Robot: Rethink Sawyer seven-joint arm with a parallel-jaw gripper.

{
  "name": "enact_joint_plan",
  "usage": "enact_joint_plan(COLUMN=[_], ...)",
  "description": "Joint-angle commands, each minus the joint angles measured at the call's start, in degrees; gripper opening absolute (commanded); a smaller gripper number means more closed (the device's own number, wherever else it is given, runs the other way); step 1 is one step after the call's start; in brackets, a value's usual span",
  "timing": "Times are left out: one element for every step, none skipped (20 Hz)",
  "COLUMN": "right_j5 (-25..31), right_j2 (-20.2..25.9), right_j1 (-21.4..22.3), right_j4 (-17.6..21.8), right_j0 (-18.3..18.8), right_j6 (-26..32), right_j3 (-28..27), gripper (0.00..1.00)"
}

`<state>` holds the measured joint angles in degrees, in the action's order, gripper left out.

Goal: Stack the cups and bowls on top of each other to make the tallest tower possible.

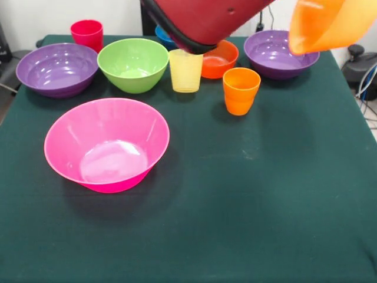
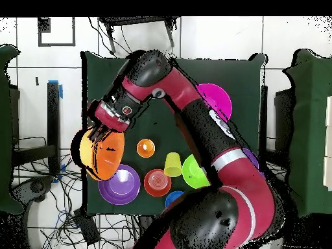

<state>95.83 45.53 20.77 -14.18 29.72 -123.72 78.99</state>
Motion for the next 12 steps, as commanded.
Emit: enact_joint_plan(right_j5=[6.13, 5.96, 5.78, 5.08, 3.96, 2.71, 1.72, 0.74, 0.18, -0.52, -0.14, 1.6], right_j2=[5.82, 5.38, 4.94, 4.22, 3.73, 3.26, 3.12, 2.99, 2.97, 2.82, 2.95, 3.14], right_j1=[-3.36, -4.65, -5.93, -7.51, -8.4, -9.37, -10.63, -11.89, -12.79, -13.21, -13.95, -15.12], right_j4=[-1.65, -0.7, 0.25, 1.43, 1.93, 2.55, 2.97, 3.39, 3.89, 4.38, 4.84, 5.34], right_j0=[-2.18, -2.4, -2.63, -2.73, -2.53, -2.25, -1.99, -1.73, -1.4, -1.12, -0.83, -0.86], right_j6=[8.07, 8.46, 8.86, 9.5, 9.75, 10.39, 11.61, 12.82, 14.02, 14.48, 15.42, 16.29], right_j3=[-5.36, -6.63, -7.91, -8.96, -9.45, -9.66, -10.25, -10.84, -11.44, -11.53, -12.15, -13.27], gripper=[0.0, 0.0, 0.0, 0.0, 0.0, 0.0, 0.0, 0.0, 0.0, 0.0, 0.0, 0.0])
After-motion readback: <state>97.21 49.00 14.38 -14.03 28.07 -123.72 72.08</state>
